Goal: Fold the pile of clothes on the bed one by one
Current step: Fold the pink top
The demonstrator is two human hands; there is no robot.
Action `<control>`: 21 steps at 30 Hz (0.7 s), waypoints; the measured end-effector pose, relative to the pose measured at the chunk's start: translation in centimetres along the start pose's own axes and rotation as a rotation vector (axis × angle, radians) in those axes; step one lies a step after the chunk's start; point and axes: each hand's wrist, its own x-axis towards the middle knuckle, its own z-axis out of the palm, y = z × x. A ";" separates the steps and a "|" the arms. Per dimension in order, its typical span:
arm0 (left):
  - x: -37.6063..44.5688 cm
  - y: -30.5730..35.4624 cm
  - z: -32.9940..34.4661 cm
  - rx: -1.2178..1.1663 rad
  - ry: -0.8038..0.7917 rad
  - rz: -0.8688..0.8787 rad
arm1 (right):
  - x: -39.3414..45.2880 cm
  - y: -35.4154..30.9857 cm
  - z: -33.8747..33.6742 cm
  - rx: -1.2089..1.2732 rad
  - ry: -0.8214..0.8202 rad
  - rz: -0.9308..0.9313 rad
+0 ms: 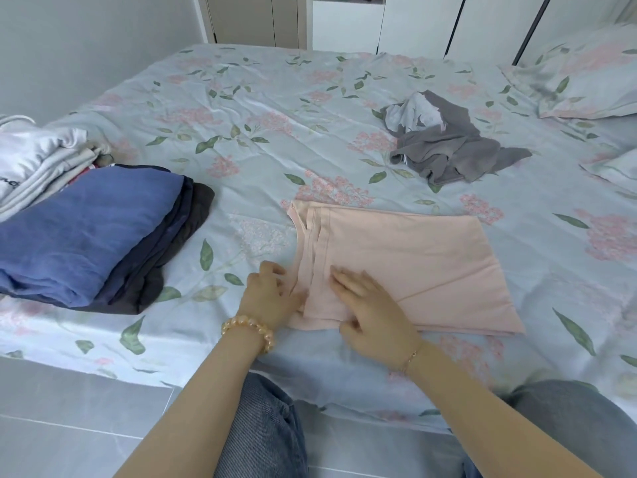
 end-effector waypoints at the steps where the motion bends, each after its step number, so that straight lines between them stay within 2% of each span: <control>1: 0.1 0.1 -0.2 -0.047 -0.011 -0.032 | -0.5 -0.5 0.4 -0.029 0.002 -0.003; 3: 0.7 0.3 -0.5 -0.153 -0.082 -0.107 | -0.9 -1.3 1.4 -0.085 0.025 0.015; 6: 0.9 0.6 -0.9 -0.482 -0.209 -0.148 | -0.1 -2.4 2.6 -0.073 0.078 0.060; 9: 1.0 1.5 -0.8 -0.711 -0.186 -0.148 | 1.4 -3.4 2.6 -0.022 0.226 0.120; 12: 0.5 2.8 -1.2 -0.900 -0.200 -0.102 | 2.4 -4.2 0.8 0.207 0.424 0.275; 15: 0.6 2.7 -2.4 -1.031 -0.197 -0.074 | 3.3 -3.5 -1.7 0.423 0.440 0.438; 18: 1.3 1.3 -2.7 -1.030 -0.119 -0.148 | 3.7 -2.9 -6.3 0.761 0.467 0.542; 21: 1.2 1.0 -1.8 -0.962 -0.227 -0.206 | 3.4 -2.7 -11.6 0.978 0.446 0.583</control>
